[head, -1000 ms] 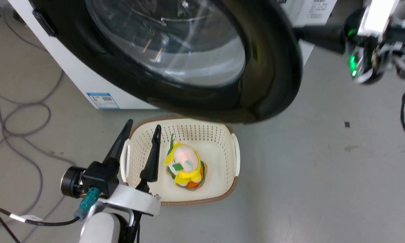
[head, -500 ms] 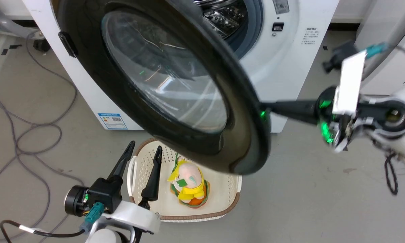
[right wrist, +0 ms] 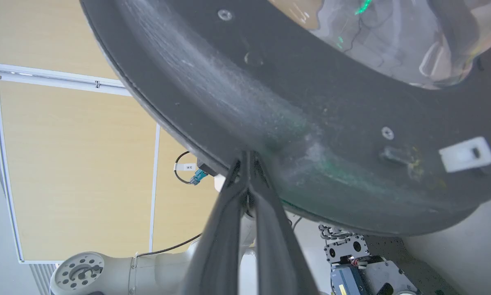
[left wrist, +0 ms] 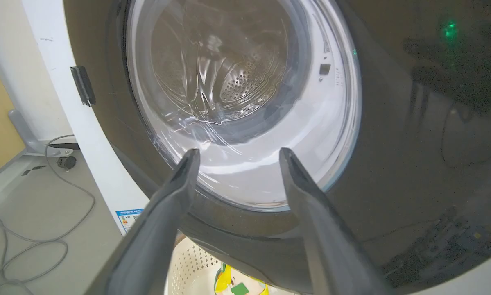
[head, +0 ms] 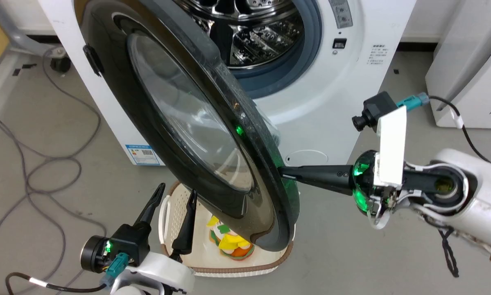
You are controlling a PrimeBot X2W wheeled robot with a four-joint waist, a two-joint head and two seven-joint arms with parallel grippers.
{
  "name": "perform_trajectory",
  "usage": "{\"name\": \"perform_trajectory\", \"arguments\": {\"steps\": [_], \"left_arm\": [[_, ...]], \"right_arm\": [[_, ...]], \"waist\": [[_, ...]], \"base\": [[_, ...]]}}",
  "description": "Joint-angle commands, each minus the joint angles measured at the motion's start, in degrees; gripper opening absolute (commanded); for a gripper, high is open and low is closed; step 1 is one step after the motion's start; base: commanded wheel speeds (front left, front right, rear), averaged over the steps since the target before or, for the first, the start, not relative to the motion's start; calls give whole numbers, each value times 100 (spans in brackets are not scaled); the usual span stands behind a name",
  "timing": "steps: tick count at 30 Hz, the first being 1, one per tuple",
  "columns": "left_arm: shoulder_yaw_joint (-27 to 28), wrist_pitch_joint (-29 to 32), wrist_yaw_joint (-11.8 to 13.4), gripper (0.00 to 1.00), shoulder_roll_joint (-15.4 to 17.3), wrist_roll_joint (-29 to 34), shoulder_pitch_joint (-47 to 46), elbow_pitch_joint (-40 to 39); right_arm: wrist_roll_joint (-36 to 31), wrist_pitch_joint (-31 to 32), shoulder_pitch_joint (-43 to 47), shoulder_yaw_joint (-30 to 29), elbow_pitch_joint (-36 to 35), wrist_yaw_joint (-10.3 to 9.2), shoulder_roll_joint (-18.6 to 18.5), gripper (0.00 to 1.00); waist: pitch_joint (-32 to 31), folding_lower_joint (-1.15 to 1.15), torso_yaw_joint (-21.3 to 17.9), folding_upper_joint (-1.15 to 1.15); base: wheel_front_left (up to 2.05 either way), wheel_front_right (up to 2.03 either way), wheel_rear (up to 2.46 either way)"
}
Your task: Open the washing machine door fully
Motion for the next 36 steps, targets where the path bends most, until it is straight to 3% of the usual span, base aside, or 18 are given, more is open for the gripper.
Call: {"name": "perform_trajectory", "arguments": {"steps": [1, 6, 7, 9, 10, 16, 21, 25, 31, 36], "left_arm": [[8, -32, 29, 100, -10, 1, 59, 15], [72, -32, 84, 100, -15, -35, 131, 51], [76, -32, 90, 100, -15, -35, 152, 60], [86, -32, 102, 100, -15, -38, 197, 89], [92, -32, 109, 100, -15, -39, 224, 99], [77, -32, 133, 100, -15, -36, 381, 200], [95, -32, 158, 100, 6, -47, 467, 249], [127, -32, 190, 100, 21, -61, 503, 249], [187, -32, 240, 100, 40, -93, 530, 249], [223, -32, 269, 100, 60, -109, 527, 262]], "right_arm": [[-75, -86, 145, 7, -44, 6, 34, 0], [-150, -960, 617, -320, -228, 6, 102, 0], [-254, -1257, 775, -491, -264, 6, 109, 11], [-461, -1911, 1188, -868, -313, 6, 144, 80], [-593, -2223, 1408, -1026, -311, 6, 141, 100], [-1245, -3855, 2732, -1744, -72, 6, 173, 100], [-1904, -4037, 3781, -2748, 607, 6, 349, 100], [-3062, -4040, 4511, -3924, 1330, 6, 889, 100], [-5716, -4041, 5325, -5931, 1800, 6, 1796, 100], [-8659, -4042, 5933, -7498, 1085, 6, 2659, 100]], "waist": [[-38, 1, 0, 0], [-190, 1, -21, 0], [-223, 1, -24, 0], [-307, 1, -42, 0], [-343, 1, -56, 0], [-572, 1, -147, 0], [-677, 1, -233, 0], [-698, 1, -288, 0], [-691, 1, -332, 0], [-687, 1, -321, 0]], "base": [[0, 0, 0], [0, 0, 0], [0, 0, 0], [0, 0, 0], [0, 0, 0], [0, 0, 0], [0, 0, 0], [0, 0, 0], [0, 0, 0], [0, 0, 0]]}}
